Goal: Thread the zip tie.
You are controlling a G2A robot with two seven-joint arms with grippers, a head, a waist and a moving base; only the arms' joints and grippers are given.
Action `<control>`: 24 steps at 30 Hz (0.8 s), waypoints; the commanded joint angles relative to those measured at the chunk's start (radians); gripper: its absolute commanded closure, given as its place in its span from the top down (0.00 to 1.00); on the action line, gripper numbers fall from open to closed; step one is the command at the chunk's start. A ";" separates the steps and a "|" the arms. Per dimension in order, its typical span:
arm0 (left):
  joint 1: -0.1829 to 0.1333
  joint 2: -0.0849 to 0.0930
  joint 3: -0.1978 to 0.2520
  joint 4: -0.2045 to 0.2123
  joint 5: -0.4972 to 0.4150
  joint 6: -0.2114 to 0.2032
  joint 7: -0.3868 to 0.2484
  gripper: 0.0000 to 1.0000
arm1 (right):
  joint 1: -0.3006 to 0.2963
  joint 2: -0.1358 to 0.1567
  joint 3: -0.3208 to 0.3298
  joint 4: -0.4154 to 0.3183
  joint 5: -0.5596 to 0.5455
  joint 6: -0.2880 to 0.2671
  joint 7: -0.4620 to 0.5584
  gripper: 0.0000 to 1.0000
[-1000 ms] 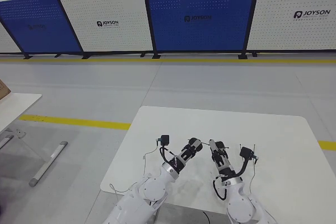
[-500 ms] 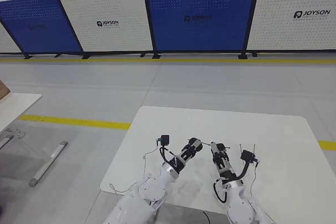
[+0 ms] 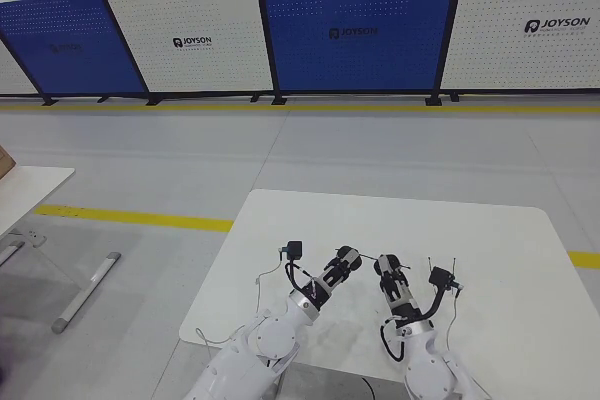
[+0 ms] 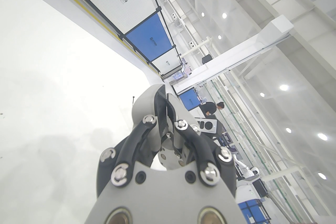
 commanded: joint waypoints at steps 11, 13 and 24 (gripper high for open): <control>0.000 0.000 0.000 0.000 0.000 0.000 0.000 0.00 | 0.011 -0.003 -0.004 0.003 -0.011 0.009 0.026 0.00; 0.000 0.000 0.000 0.000 0.000 0.000 0.000 0.00 | 0.015 -0.003 -0.005 0.004 -0.014 0.006 0.032 0.00; 0.000 0.000 0.000 0.000 0.000 0.000 0.000 0.00 | 0.037 -0.004 -0.004 0.023 0.005 -0.024 0.096 0.00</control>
